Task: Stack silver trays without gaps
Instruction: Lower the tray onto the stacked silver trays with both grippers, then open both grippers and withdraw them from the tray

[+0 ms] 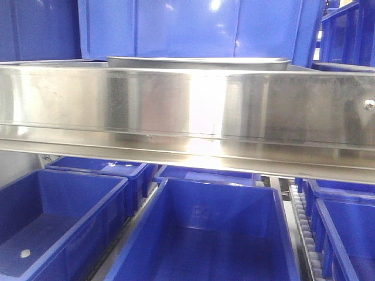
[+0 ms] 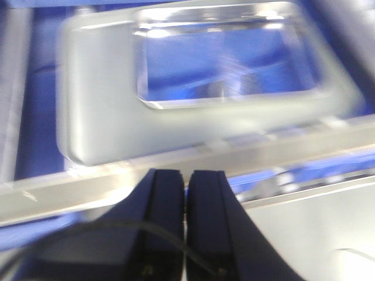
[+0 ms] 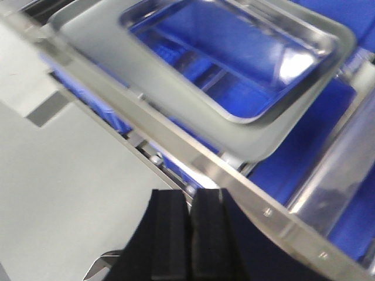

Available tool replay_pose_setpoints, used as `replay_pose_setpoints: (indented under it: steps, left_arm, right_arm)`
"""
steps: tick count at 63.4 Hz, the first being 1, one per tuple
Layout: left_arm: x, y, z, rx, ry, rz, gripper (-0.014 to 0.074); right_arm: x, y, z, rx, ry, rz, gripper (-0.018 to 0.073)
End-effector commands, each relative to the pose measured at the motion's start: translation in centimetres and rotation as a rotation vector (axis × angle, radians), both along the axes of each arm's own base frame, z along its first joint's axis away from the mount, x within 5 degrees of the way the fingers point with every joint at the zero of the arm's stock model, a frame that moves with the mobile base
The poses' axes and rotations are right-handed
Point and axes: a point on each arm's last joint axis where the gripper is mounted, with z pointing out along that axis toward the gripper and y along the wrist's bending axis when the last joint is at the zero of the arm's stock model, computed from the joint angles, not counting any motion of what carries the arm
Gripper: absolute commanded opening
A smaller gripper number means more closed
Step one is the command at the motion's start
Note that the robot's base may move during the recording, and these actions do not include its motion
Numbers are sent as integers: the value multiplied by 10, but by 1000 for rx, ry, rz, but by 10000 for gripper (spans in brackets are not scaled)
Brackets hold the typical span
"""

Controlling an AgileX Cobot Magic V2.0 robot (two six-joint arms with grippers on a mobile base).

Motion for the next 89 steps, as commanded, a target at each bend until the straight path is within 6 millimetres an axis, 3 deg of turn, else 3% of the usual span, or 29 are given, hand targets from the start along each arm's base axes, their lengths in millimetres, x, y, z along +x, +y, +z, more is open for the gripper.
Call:
replay_pose_setpoints:
  steps: [1,18,33,74,79,89]
  left_arm:
    - [-17,9,2,-139,-97,-55,-48]
    - [-59,44,-61,-292,-183,-155,-48]
    - [-74,57,-95,-411,-270,-189,-48]
    - [-74,57,-101,-408,-256,-188,-48]
    - [-77,62,-100,-475,-217,-148,-48]
    - [-83,86,-108,-325,-463,-8,-48]
  right_arm:
    - [-12,-7,-2,65,-137,53,55]
    - [-54,-40,-70,162,-287,149,55]
    - [-72,-58,-109,256,-390,156,55]
    - [-72,-59,-115,253,-387,156,55]
    - [-72,-59,-115,253,-387,156,55]
    - [-72,-59,-115,253,-387,156,55]
